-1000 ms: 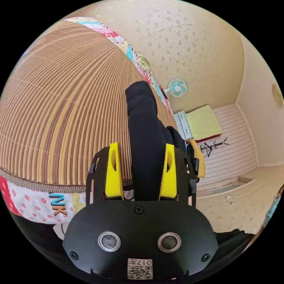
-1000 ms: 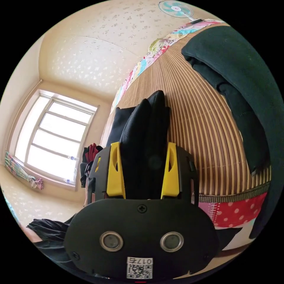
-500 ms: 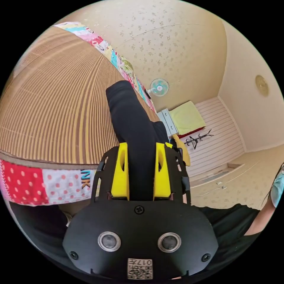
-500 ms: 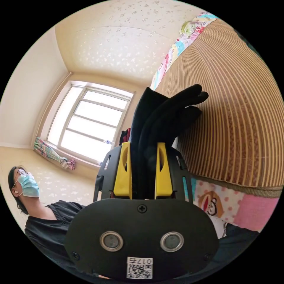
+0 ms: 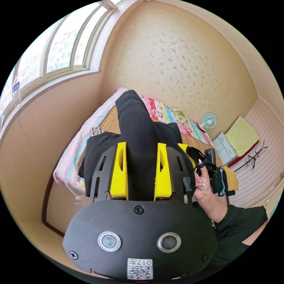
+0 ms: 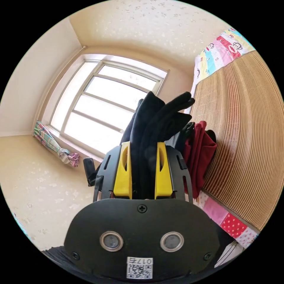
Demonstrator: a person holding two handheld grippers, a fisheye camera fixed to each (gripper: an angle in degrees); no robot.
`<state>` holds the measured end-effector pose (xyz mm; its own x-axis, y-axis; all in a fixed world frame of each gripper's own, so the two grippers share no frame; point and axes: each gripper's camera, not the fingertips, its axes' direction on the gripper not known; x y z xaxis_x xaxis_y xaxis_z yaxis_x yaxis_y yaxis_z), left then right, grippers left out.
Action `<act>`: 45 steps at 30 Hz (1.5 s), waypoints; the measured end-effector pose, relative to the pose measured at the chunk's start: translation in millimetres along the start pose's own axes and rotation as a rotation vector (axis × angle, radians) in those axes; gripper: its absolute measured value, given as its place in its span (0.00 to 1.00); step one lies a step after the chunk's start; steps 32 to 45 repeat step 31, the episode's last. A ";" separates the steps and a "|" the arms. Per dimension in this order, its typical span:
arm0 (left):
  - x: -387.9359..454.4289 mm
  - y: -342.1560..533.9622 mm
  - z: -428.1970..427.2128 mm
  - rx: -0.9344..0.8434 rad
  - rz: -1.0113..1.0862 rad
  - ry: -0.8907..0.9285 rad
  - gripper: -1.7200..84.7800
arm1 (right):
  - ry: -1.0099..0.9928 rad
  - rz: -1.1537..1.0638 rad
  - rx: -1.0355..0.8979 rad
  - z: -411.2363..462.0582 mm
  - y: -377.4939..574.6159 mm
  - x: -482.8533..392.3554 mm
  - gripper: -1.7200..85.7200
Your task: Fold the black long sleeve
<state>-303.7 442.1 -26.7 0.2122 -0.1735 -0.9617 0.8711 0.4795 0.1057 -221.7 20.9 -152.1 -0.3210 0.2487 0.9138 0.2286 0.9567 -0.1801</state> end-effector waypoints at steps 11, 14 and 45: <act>59.7 129.0 153.3 0.014 -0.028 0.072 0.12 | 0.147 -0.188 -0.217 44.0 100.7 47.7 0.05; 89.6 154.7 132.2 0.100 -0.087 0.053 0.11 | 0.221 -0.434 -0.188 -22.2 128.6 14.5 0.03; 446.1 428.4 -11.4 0.272 0.437 -0.121 0.02 | 0.755 -0.404 0.577 -469.5 364.0 -128.2 0.02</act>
